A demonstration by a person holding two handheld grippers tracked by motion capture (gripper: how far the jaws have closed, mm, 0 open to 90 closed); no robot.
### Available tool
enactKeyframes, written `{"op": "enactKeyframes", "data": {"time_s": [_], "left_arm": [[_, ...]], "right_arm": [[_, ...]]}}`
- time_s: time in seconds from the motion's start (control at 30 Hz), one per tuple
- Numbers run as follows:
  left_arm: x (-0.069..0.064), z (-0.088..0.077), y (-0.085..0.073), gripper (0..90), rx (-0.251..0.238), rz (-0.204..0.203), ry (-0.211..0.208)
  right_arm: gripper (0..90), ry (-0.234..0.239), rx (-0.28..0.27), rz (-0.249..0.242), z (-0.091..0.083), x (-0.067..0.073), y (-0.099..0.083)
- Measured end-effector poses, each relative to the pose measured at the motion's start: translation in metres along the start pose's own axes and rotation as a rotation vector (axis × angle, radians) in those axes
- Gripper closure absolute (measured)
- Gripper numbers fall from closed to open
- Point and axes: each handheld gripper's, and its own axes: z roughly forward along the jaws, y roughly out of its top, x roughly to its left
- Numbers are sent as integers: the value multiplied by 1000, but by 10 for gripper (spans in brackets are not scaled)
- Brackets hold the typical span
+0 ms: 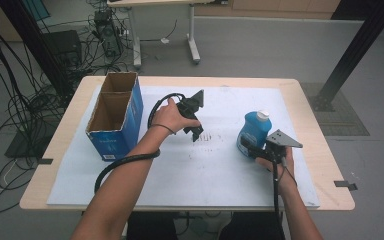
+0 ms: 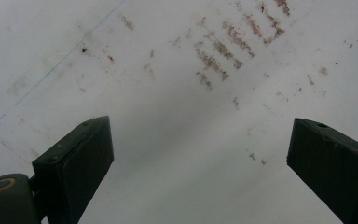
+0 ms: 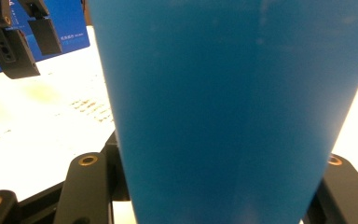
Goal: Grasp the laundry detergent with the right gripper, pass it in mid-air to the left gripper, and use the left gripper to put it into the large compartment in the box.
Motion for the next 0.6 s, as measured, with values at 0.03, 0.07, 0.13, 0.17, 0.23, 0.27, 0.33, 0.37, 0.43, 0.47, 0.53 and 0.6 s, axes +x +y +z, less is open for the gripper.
{"op": "enactKeyframes", "data": {"time_s": [0.03,0.07,0.13,0.17,0.23,0.27,0.33,0.37,0.43,0.47,0.53,0.6], "left_arm": [[0,0,0,74,1,1,-1],[0,0,0,75,1,-1,-1],[0,-1,-1,74,3,2,2],[0,-1,-1,74,-1,1,1],[0,-2,-2,74,-3,-2,1],[1,-3,-2,74,-3,-2,-1],[0,-3,-2,74,-1,-1,6],[1,-3,-3,74,-4,-3,3],[0,-4,-3,74,-4,-5,7],[1,-4,-3,74,-4,-5,3],[0,-4,-4,74,-7,-3,2],[-1,-4,-4,74,-3,-1,4]], "right_arm": [[413,0,0,1,0,0,0],[413,-1,-1,1,0,0,0],[413,-1,1,-3,0,0,0],[413,-1,1,-3,0,0,0],[413,-1,1,-3,0,0,0],[413,-1,1,-3,0,0,0],[413,-1,0,-1,0,0,0],[413,-2,1,-2,0,1,0],[413,-2,1,-3,0,1,0],[413,-2,2,-3,0,1,0],[414,-4,2,-4,0,1,1],[414,-6,2,-3,0,2,0]]}}
